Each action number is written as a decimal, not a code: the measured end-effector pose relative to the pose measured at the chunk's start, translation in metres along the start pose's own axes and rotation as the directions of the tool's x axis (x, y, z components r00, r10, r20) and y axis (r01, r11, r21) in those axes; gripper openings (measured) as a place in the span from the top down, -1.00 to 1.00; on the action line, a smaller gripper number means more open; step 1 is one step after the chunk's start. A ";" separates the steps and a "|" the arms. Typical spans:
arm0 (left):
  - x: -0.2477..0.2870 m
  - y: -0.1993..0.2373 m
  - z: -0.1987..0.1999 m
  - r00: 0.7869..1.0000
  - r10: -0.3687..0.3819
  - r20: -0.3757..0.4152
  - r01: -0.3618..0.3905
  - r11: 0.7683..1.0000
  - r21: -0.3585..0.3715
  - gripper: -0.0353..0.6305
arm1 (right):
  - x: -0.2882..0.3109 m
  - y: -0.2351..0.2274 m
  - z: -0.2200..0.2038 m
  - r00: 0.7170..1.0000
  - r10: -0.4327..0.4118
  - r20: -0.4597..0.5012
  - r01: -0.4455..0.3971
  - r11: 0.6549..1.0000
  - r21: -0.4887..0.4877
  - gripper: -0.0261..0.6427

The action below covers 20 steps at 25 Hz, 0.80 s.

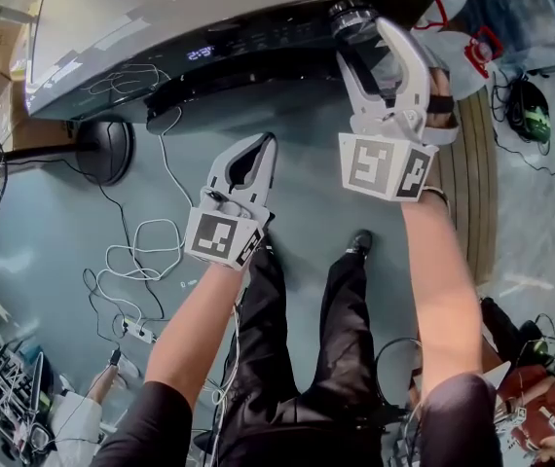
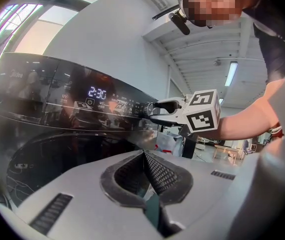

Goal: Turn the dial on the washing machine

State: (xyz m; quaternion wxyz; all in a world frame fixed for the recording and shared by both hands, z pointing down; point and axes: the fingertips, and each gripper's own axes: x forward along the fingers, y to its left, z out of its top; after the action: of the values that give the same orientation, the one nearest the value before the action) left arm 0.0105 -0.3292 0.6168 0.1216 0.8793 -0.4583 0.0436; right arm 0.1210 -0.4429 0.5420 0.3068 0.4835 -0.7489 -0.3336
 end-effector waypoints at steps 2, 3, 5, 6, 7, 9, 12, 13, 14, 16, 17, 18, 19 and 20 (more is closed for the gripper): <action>-0.001 -0.001 0.001 1.000 -0.002 0.000 0.002 1.000 0.008 0.84 | -0.008 0.000 0.001 1.000 0.005 0.015 -0.006 0.997 0.071 0.05; -0.001 -0.002 0.003 1.000 -0.004 0.001 0.004 1.000 0.016 0.84 | -0.013 0.000 0.004 0.999 0.015 0.035 -0.019 0.992 0.122 0.05; -0.001 -0.005 0.006 1.000 -0.011 0.005 0.011 0.999 0.032 0.84 | -0.023 0.002 0.009 0.996 0.027 0.088 -0.051 0.958 0.281 0.05; -0.001 -0.006 0.009 1.000 -0.012 0.009 0.011 0.999 0.036 0.84 | -0.028 0.002 0.008 0.994 0.026 0.102 -0.062 0.926 0.374 0.08; -0.001 -0.006 0.011 1.000 -0.010 0.014 0.009 0.999 0.037 0.84 | -0.033 0.003 0.006 0.995 0.028 0.100 -0.070 0.888 0.454 0.20; -0.002 -0.006 0.020 1.000 -0.001 0.028 0.000 0.998 0.057 0.84 | -0.044 0.007 0.002 0.995 0.050 0.082 -0.087 0.830 0.551 0.42; -0.010 -0.006 0.037 0.999 0.017 0.041 -0.022 0.992 0.126 0.84 | -0.058 0.012 0.003 0.995 0.064 0.077 -0.099 0.747 0.658 0.62; -0.015 -0.006 0.042 0.999 0.024 0.039 -0.030 0.989 0.144 0.84 | -0.063 0.011 0.005 0.995 0.056 0.080 -0.096 0.714 0.694 0.70; -0.020 -0.006 0.046 0.999 0.031 0.036 -0.036 0.987 0.159 0.84 | -0.068 0.010 0.007 0.996 0.046 0.083 -0.092 0.688 0.720 0.74; -0.030 -0.005 0.052 0.999 0.041 0.020 -0.044 0.984 0.173 0.84 | -0.080 0.009 0.014 0.996 0.026 0.089 -0.084 0.661 0.746 0.81; -0.035 -0.004 0.056 0.999 0.049 0.017 -0.051 0.985 0.165 0.84 | -0.086 0.008 0.018 0.996 0.020 0.087 -0.079 0.650 0.756 0.83; -0.039 -0.001 0.062 0.998 0.060 0.023 -0.062 0.987 0.148 0.84 | -0.092 0.006 0.022 0.996 0.016 0.082 -0.074 0.634 0.770 0.84; -0.044 0.002 0.069 0.997 0.073 0.035 -0.077 0.989 0.129 0.84 | -0.098 0.005 0.026 0.997 0.014 0.077 -0.069 0.615 0.786 0.85; -0.049 0.004 0.078 0.995 0.090 0.050 -0.095 0.989 0.111 0.84 | -0.105 0.003 0.031 0.997 0.012 0.072 -0.065 0.594 0.802 0.85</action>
State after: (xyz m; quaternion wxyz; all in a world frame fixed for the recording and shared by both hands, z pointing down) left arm -0.0238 -0.3125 0.5332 0.0592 0.8634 -0.4980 0.0551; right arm 0.1316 -0.3384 0.5120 0.0412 0.5436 -0.8378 0.0317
